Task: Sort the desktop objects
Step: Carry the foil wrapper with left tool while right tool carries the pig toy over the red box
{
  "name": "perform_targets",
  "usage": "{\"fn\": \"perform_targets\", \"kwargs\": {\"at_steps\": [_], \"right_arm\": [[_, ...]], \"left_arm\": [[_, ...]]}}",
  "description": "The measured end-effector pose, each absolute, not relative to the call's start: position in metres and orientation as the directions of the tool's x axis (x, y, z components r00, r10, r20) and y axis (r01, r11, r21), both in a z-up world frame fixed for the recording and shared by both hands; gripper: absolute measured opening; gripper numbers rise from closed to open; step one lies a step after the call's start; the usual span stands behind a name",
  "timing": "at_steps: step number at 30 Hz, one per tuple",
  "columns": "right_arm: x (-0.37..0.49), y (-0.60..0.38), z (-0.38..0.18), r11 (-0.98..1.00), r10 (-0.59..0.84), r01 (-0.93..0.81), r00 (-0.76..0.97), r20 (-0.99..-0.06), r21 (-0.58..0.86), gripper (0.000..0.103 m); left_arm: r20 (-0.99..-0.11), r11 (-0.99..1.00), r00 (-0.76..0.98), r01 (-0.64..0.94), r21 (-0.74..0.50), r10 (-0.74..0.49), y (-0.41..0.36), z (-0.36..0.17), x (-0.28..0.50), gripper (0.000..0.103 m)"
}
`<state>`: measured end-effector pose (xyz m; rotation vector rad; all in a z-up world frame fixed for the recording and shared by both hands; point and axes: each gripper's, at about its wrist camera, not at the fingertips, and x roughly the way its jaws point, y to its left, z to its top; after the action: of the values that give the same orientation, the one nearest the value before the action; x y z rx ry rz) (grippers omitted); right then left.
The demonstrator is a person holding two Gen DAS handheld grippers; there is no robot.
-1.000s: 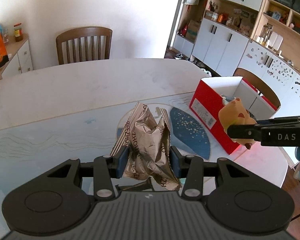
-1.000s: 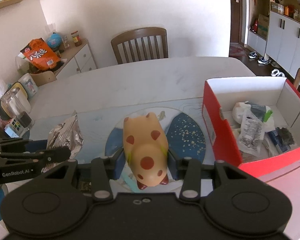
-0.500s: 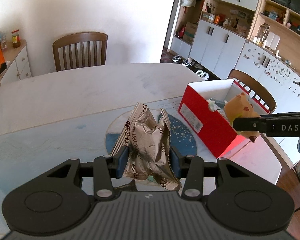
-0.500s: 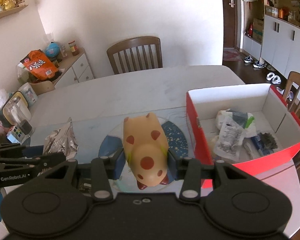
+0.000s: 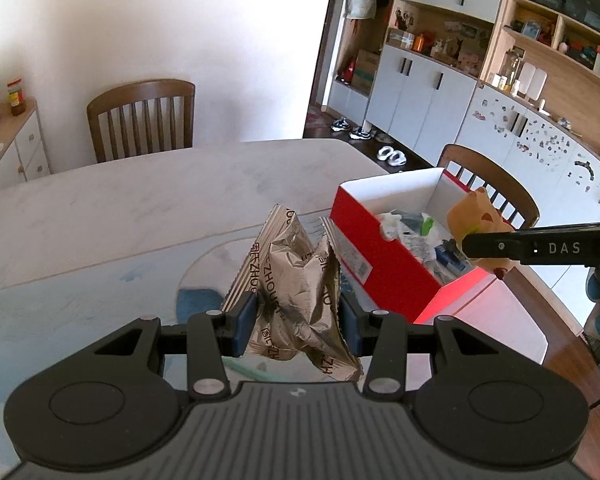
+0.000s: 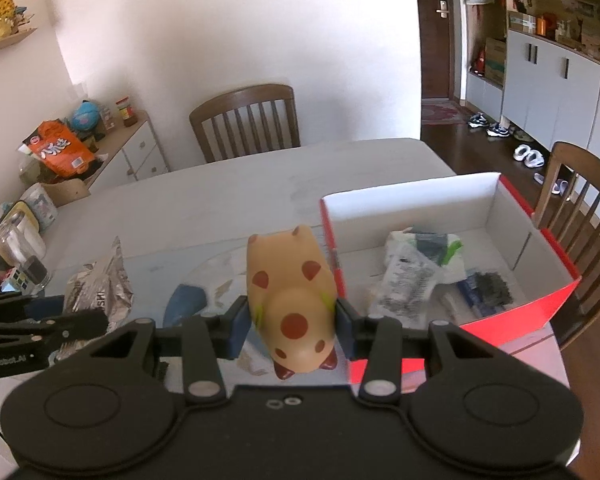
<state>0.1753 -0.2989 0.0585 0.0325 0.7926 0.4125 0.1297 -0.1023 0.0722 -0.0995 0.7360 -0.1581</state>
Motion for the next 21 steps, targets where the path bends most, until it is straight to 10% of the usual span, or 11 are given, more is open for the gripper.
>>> {"fn": "perform_targets", "kwargs": {"at_steps": [21], "right_arm": [[0.214,-0.366,0.062,0.932,0.347,-0.320,0.657,-0.669,0.170,0.044]], "left_arm": [[-0.640,0.978,0.740,0.161,-0.132,-0.208,-0.181,0.079,0.172,0.043]]}}
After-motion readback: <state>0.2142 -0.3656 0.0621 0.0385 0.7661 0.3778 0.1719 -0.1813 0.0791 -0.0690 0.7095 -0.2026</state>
